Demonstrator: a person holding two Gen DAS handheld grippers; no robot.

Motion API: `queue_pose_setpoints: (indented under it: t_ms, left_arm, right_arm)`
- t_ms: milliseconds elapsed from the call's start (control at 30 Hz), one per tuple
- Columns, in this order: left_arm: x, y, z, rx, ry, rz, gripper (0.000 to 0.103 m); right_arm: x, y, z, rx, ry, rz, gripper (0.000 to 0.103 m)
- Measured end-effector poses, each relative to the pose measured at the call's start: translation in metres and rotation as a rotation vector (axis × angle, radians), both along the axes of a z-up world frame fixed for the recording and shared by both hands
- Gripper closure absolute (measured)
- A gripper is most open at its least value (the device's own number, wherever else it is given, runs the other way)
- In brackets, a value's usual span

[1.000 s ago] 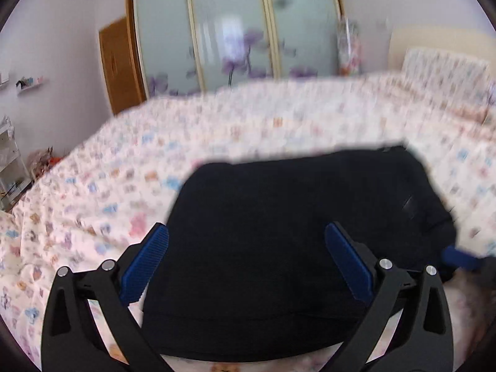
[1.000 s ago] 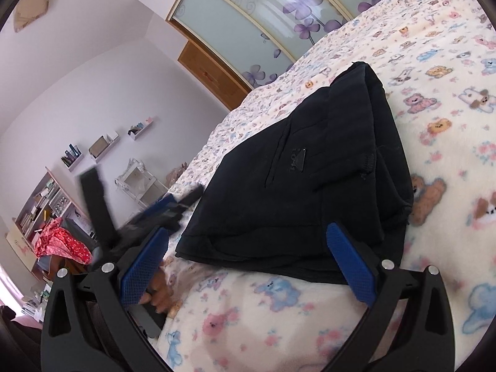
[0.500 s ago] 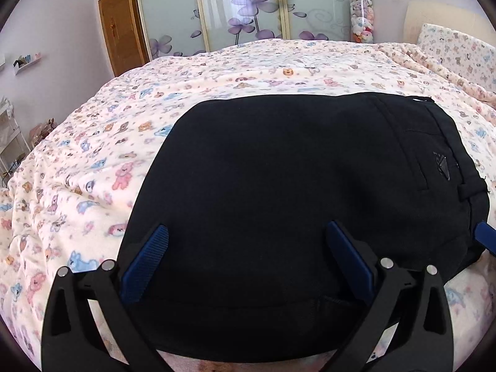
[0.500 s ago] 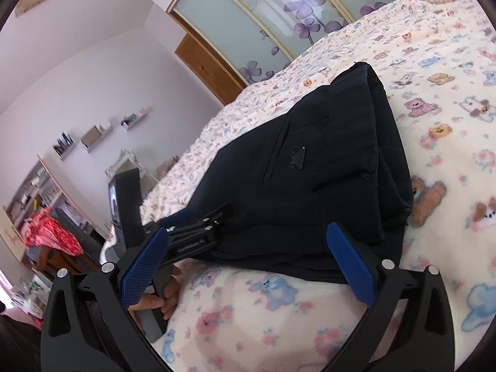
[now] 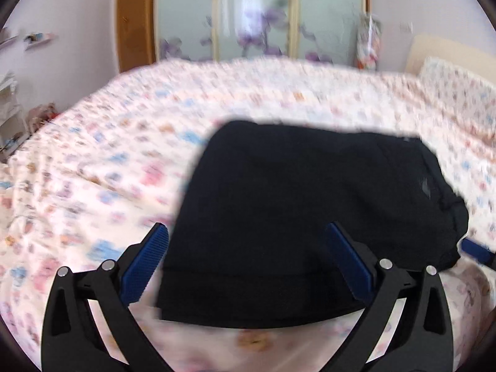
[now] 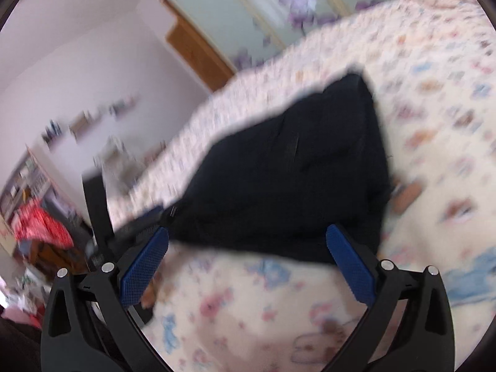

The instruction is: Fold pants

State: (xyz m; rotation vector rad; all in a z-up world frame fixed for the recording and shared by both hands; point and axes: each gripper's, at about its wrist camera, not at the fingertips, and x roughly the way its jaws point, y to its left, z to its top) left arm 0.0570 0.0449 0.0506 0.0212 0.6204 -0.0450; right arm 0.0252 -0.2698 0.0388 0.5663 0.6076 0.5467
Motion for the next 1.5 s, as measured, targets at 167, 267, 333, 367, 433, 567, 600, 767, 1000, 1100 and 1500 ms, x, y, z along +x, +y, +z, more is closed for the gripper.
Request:
queue_pose_setpoints:
  t_ms: [167,267,333,367,433,567,600,767,1000,1100,1500]
  left_arm:
    - [0.005,0.037,0.016,-0.075,-0.057,0.075,0.002]
    - [0.017,0.040,0.020,-0.111,-0.044,0.058,0.002]
    - [0.022,0.029,0.019,-0.090,-0.040,0.010,0.002]
    - [0.023,0.022,0.016,-0.057,-0.037,-0.003,0.002]
    - [0.032,0.007,0.001,0.018,0.013,-0.007,0.002]
    - [0.062,0.017,-0.040,-0.112,0.234,-0.020,0.002]
    - [0.065,0.029,-0.042,-0.196,0.254,-0.028,0.002]
    - [0.059,0.057,-0.045,-0.387,0.217,-0.060,0.002]
    - [0.059,0.061,-0.046,-0.428,0.201,-0.067,0.002]
    - [0.061,0.062,-0.048,-0.416,0.204,-0.064,0.002]
    - [0.060,0.057,-0.049,-0.400,0.206,-0.060,0.002]
  right_arm:
    - [0.006,-0.042,0.008,0.163,-0.030,-0.068,0.001]
    - [0.018,-0.032,0.010,0.162,-0.032,-0.009,0.001]
    - [0.026,-0.014,0.013,0.107,-0.043,0.069,0.001]
    - [0.027,-0.005,0.010,0.061,-0.036,0.094,0.001]
    - [0.036,0.016,-0.003,-0.091,0.031,0.090,0.001]
    - [0.036,0.018,-0.009,-0.130,0.017,0.088,0.001]
    - [0.037,0.014,-0.006,-0.098,0.023,0.090,0.001]
    - [0.051,-0.038,0.015,0.171,0.036,0.034,0.001]
    - [0.101,-0.072,-0.017,0.177,0.286,-0.028,0.001]
    - [0.111,-0.071,-0.024,0.125,0.316,-0.045,0.001]
    - [0.124,-0.041,-0.041,0.022,0.406,0.102,0.001]
